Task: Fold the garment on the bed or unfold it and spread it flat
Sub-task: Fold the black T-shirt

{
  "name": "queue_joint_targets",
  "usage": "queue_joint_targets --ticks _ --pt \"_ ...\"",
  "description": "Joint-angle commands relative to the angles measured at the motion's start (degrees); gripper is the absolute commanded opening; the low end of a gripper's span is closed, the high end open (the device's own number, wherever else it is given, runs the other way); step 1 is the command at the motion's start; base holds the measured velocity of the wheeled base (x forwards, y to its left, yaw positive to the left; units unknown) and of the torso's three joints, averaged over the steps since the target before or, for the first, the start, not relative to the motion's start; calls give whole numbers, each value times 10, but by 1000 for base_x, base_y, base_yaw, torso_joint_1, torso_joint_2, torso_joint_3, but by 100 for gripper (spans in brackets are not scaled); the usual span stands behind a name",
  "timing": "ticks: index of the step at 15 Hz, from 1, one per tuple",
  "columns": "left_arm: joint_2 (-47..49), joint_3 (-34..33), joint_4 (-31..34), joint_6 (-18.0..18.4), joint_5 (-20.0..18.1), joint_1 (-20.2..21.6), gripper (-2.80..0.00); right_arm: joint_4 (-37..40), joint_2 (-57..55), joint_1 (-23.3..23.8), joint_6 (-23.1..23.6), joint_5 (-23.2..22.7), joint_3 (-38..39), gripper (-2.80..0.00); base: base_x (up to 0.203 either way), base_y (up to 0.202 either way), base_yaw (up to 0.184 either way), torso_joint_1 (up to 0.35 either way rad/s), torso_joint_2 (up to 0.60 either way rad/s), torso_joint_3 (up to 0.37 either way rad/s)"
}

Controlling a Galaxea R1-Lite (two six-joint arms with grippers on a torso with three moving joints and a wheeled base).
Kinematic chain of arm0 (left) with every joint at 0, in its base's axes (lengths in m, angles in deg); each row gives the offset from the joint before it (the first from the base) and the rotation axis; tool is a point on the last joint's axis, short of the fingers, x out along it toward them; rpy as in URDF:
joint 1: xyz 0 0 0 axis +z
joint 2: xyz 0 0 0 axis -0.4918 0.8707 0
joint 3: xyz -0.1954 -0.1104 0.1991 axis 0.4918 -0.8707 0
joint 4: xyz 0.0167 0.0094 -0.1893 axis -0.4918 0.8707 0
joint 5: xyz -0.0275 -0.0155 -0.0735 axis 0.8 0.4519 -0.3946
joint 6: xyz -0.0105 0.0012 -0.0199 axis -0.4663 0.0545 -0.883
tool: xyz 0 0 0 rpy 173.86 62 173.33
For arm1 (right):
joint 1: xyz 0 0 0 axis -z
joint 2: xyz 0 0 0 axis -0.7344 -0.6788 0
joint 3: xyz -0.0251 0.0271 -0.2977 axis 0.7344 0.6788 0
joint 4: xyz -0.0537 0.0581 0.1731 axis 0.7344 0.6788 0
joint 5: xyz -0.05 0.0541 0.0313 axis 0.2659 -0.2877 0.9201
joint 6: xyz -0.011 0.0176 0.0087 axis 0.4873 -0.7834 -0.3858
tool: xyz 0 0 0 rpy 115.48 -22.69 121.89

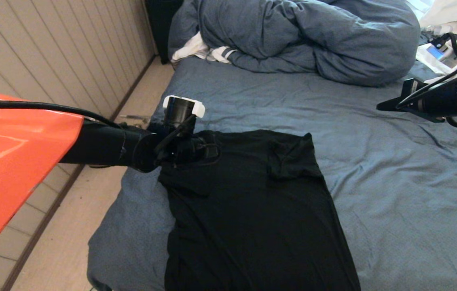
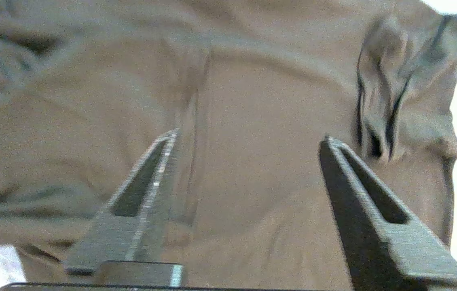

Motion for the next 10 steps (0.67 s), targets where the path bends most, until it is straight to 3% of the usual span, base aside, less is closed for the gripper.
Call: queue_joint_targets --ticks 1,2,3,6,10 --pt "1 16 18 -3 0 12 0 1 1 0 -1 -2 0 -280 0 0 0 0 0 0" --pt "-6 16 31 -3 0 14 0 1 2 0 -1 -2 3 -280 0 0 0 0 0 0" --pt "-13 15 44 -5 0 15 -280 1 4 0 -2 -2 7 -280 0 0 0 0 0 0" --pt "-67 -9 92 -10 -10 16 -280 4 7 3 0 -3 25 -280 0 0 0 0 0 0" --pt "-165 -134 100 -11 -13 17 -280 6 14 23 -1 -3 93 -280 0 0 0 0 0 0"
